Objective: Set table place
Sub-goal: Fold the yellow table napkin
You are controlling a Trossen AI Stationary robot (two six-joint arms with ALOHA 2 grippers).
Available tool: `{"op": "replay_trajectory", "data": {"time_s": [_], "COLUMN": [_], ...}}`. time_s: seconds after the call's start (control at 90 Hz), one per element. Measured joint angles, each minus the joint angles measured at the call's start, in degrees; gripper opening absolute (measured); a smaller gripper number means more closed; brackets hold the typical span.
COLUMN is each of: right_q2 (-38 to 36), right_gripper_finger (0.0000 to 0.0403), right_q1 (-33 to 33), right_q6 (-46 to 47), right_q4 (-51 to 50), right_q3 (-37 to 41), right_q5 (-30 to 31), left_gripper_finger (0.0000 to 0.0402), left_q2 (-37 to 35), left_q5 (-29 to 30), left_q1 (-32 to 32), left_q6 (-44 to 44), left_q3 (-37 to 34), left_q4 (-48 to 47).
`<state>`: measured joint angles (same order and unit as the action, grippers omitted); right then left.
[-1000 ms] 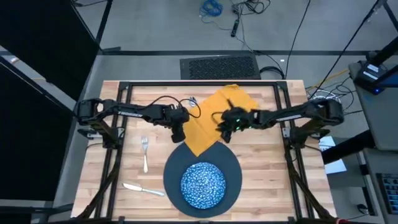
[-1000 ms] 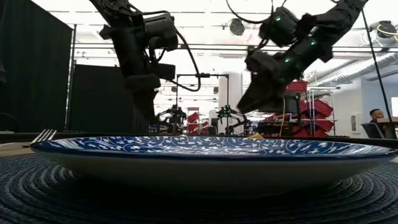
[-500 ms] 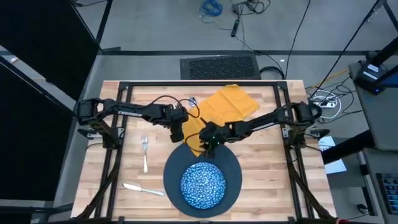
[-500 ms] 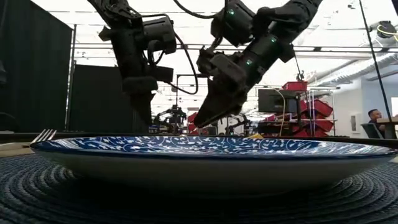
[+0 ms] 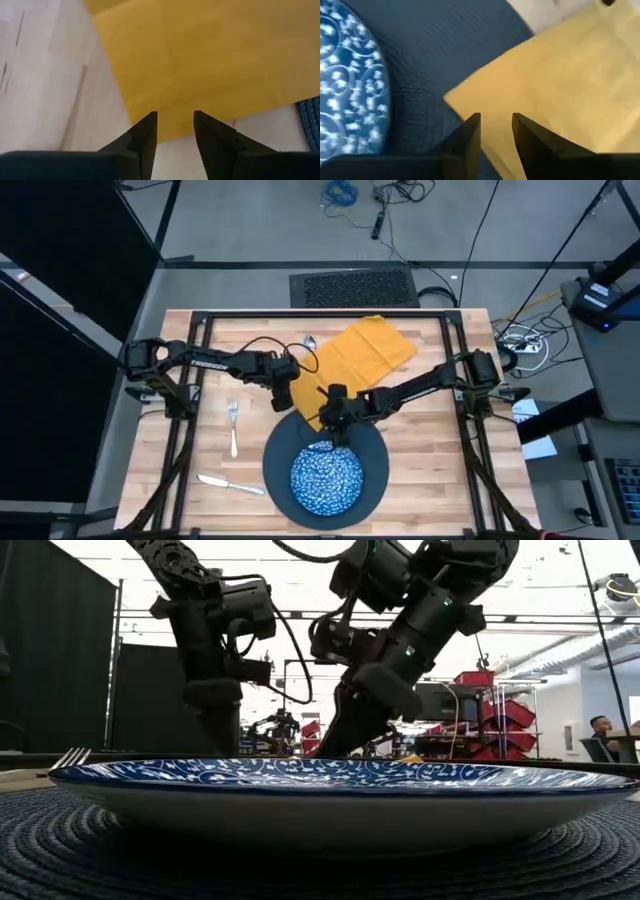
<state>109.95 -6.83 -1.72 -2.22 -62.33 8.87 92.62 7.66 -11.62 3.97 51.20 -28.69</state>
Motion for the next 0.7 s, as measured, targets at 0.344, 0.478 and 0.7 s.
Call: {"op": "replay_trajectory", "data": {"time_s": [0.344, 0.478, 0.7], "right_q2": [0.0, 0.0, 0.0], "right_gripper_finger": [0.0105, 0.0105, 0.0105], "right_q1": [-1.8, -3.1, -2.9], "right_q6": [-3.9, -3.9, -5.4], "right_q4": [-0.5, -0.4, -0.3], "right_q3": [0.0, 0.0, 0.0], "right_q5": [-0.2, -0.2, 0.2], "left_gripper_finger": [0.0114, 0.0114, 0.0114], "left_q2": [0.0, 0.0, 0.0], "left_q5": [0.0, -0.3, -1.2], "left_q1": [0.0, 0.0, 0.0], "left_q6": [-1.6, -1.6, -1.3], "left_q3": [0.0, 0.0, 0.0], "left_q4": [0.9, 1.0, 1.4]}}
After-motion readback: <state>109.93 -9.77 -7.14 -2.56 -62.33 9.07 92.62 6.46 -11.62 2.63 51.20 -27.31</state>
